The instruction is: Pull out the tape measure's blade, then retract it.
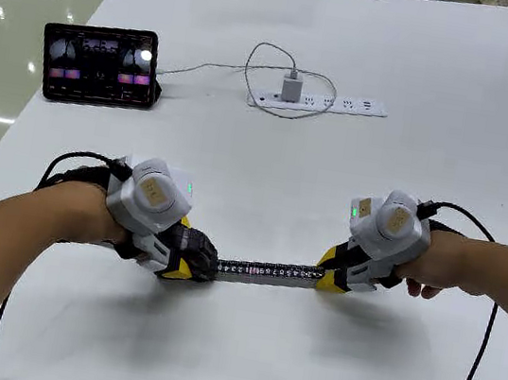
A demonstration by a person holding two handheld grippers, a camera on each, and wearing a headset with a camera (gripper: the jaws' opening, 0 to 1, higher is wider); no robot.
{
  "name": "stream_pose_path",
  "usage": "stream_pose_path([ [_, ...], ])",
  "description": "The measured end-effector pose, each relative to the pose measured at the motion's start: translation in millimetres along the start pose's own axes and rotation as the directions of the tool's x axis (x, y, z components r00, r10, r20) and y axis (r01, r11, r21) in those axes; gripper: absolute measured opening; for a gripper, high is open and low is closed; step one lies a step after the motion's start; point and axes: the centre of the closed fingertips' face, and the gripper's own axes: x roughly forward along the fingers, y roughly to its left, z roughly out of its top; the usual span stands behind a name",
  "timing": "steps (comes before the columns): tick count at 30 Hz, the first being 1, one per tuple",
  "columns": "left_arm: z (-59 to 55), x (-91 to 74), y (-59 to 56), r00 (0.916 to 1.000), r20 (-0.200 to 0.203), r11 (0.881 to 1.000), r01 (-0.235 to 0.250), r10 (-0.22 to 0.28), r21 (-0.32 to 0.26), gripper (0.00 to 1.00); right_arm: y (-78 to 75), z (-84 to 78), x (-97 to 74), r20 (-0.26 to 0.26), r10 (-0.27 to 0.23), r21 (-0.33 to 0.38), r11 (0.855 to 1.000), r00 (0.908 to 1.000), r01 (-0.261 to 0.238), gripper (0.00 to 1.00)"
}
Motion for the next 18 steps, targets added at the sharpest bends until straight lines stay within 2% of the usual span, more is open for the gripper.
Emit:
stream_pose_path([
  [18, -0.1, 0.6, 1.0, 1.0000, 0.002, 1.000, 0.000, 0.000, -0.001, 0.32, -1.7, -7.7, -5.2, -0.012, -0.003, -0.003, 1.000, 0.9999, 0.003, 0.09],
])
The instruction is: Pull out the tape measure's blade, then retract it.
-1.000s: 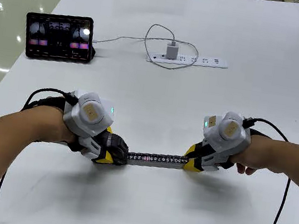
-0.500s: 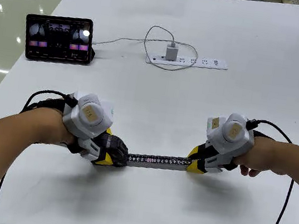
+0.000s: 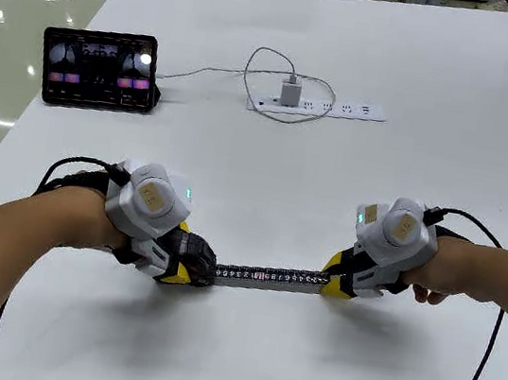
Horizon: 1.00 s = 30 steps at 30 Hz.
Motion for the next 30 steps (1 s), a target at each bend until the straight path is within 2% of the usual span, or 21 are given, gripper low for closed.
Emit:
stream_pose_path([
  [30, 0.6, -0.4, -1.0, 1.0000, 0.002, 1.000, -0.003, 0.003, -0.002, 0.32, -0.1, -17.0, -12.7, 0.001, -0.018, 0.026, 0.999, 0.9998, 0.018, 0.09],
])
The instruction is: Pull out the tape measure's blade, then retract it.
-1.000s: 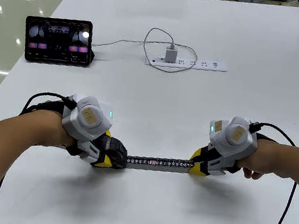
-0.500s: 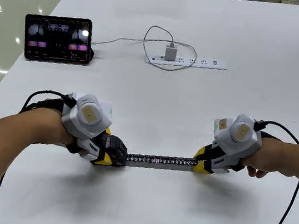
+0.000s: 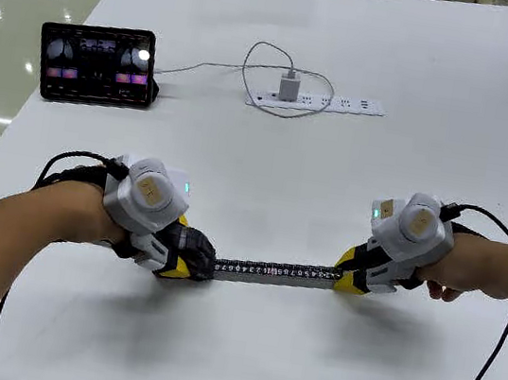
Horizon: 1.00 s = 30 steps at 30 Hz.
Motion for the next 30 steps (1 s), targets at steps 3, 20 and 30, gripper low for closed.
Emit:
stream_pose_path([
  [3, 0.3, -0.5, -0.6, 1.0000, 0.000, 1.000, 0.000, 0.000, 0.000, 0.32, -1.0, -1.7, -0.9, -0.001, -0.002, 0.002, 1.000, 1.0000, 0.002, 0.09],
  [20, 1.3, -0.9, -1.0, 1.0000, 0.004, 1.000, -0.003, 0.003, -0.004, 0.32, 0.9, -8.2, -10.4, -0.017, -0.006, -0.002, 1.000, 0.9998, 0.006, 0.09],
  [30, 1.0, -1.0, -1.4, 1.0000, 0.005, 1.000, -0.003, 0.003, -0.005, 0.32, 0.7, -12.4, -13.4, -0.022, -0.007, 0.003, 1.000, 0.9997, 0.007, 0.09],
])
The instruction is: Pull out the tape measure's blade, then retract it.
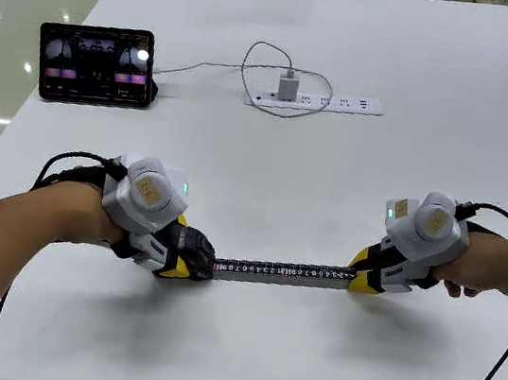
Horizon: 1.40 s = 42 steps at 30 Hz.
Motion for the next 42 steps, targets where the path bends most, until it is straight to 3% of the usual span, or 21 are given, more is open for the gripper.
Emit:
stream_pose_path([
  [42, -1.5, 1.1, 2.4, 1.0000, 0.003, 1.000, -0.002, 0.002, -0.004, 0.32, -1.6, -16.5, -14.0, -0.013, -0.007, 0.029, 1.000, 0.9999, 0.007, 0.09],
])
